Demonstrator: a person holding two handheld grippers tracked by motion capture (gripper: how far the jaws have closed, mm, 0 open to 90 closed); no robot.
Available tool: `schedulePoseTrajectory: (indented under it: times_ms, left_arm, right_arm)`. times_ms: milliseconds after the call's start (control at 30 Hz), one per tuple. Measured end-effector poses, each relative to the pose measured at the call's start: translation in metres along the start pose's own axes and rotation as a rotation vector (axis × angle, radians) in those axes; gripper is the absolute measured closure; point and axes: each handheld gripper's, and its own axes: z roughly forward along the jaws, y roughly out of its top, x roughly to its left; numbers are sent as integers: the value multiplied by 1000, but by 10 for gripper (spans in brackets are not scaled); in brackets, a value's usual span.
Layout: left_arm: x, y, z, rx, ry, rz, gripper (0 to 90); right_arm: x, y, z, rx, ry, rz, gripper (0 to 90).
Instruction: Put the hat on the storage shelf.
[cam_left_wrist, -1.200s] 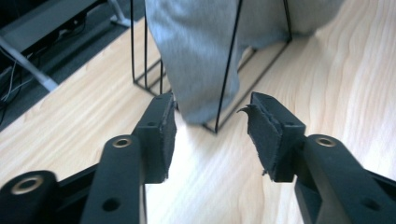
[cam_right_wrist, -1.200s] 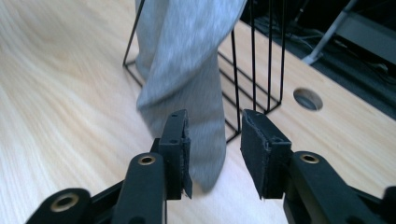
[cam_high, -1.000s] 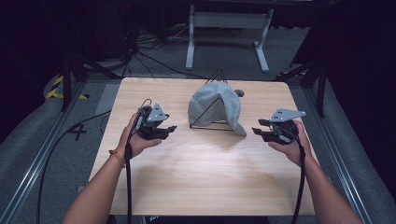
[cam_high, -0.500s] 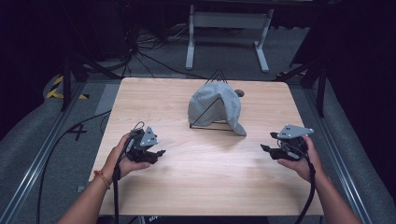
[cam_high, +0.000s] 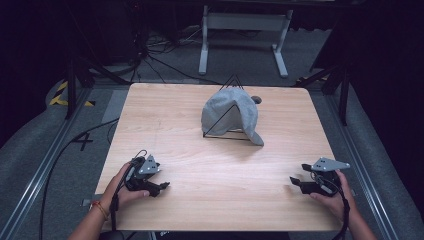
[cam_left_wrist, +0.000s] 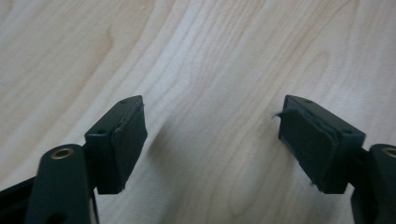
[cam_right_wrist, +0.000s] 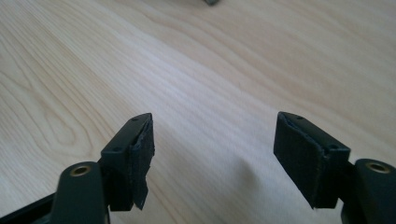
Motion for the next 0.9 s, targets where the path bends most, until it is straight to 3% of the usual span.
schedulePoseTrajectory:
  times_ms: [67,133,167,900]
  left_arm:
    - [1,-4,0,-21,9,-25,203]
    - [3,-10,3,-55,-5,-96,164]
    - [4,-11,2,-45,6,-102,150]
    - [3,-11,1,-46,12,-113,145]
  right_arm:
    - [-2,-8,1,3,8,23,263]
    - [-3,-15,4,5,11,50,219]
    - [-3,-19,4,-13,18,63,218]
    - [-4,-18,4,-6,4,67,189]
